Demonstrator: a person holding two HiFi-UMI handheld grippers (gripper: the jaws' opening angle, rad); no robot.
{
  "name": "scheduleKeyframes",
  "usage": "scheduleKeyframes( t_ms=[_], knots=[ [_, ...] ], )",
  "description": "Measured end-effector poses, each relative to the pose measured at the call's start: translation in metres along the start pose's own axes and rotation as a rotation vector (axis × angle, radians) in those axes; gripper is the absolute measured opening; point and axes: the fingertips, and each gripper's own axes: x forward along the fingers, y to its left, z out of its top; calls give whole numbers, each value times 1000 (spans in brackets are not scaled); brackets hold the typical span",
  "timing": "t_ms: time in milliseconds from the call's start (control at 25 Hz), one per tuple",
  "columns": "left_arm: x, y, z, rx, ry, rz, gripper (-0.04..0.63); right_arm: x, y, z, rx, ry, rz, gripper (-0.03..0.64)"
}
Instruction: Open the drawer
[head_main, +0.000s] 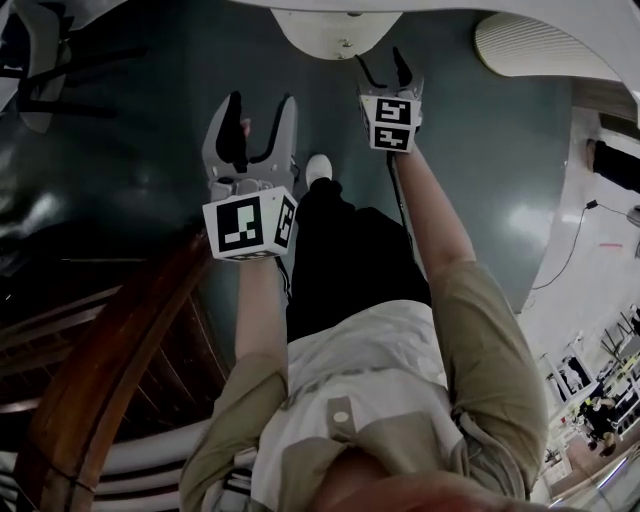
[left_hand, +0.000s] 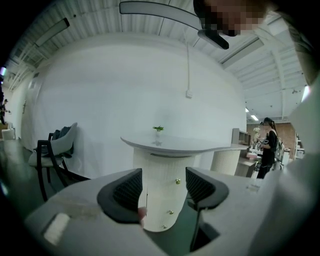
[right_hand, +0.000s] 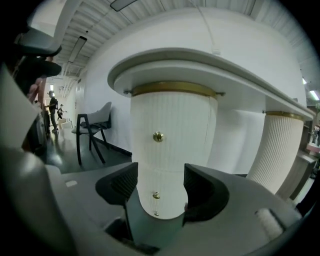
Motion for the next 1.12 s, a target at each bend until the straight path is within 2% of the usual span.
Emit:
scheduleKeyframes(
  t_ms=[280, 560, 600, 640, 960, 1120],
  knots=[
    [12, 18, -47, -57, -19, 12, 286, 46, 15, -50, 9, 32, 25, 287],
    [33, 29, -83, -43, -7, 14, 287, 85, 18, -93, 6, 54, 22, 287],
    [35, 31, -86, -47, -15, 15, 287, 91, 18, -99, -1, 57, 20, 270],
    [37, 34, -89, -52, -23, 15, 287, 97, 18, -103, -4, 56, 18, 245],
    [52, 51, -121, -54, -13, 37, 287, 139, 24, -136, 8, 87, 16, 242],
    [60, 56, -133, -51, -2, 40, 287, 152, 23, -140, 34, 85, -4, 227]
  ],
)
